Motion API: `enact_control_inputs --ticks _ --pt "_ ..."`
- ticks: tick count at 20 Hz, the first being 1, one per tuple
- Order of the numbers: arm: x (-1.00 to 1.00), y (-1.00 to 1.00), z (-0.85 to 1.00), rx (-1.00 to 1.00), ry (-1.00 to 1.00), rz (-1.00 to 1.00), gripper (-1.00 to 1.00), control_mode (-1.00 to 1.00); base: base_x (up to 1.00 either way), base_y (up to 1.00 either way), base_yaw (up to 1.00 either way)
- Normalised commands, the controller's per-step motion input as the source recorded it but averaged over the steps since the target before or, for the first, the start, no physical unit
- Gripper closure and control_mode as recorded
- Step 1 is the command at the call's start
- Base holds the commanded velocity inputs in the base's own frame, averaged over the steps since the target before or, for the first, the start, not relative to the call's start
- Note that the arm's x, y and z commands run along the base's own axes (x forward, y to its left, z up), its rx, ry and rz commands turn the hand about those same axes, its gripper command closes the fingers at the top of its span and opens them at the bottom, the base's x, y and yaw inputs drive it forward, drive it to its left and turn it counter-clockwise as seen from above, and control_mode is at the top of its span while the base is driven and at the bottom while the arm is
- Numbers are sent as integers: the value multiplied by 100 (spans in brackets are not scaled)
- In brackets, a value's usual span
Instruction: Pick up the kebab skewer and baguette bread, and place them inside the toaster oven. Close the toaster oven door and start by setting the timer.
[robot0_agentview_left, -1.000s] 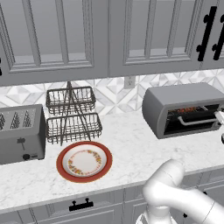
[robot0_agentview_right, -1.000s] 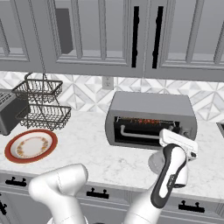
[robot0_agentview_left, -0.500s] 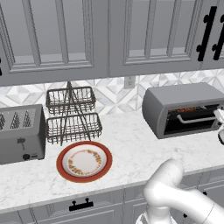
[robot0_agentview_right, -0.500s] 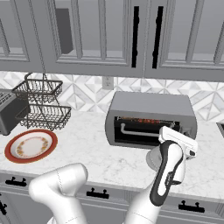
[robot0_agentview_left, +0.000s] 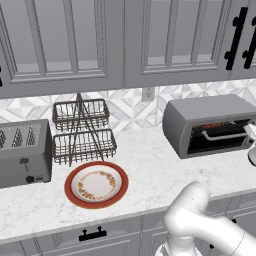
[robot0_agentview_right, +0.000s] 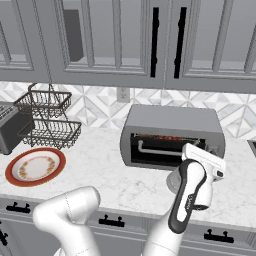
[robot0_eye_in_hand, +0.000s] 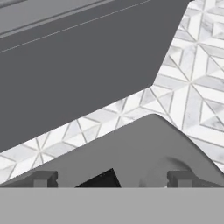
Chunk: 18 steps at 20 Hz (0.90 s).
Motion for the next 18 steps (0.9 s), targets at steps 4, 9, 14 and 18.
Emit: enact_control_inputs --ticks 4,9,14,18 --pt "5 5 0 1 0 0 -100 -100 0 0 0" --pt "0 -38 0 2 -3 0 -100 -100 0 0 0" --pt "0 -9 -36 -2 -1 1 -100 -100 0 0 0" --pt "1 1 -48 -5 0 0 -100 -100 0 0 0"
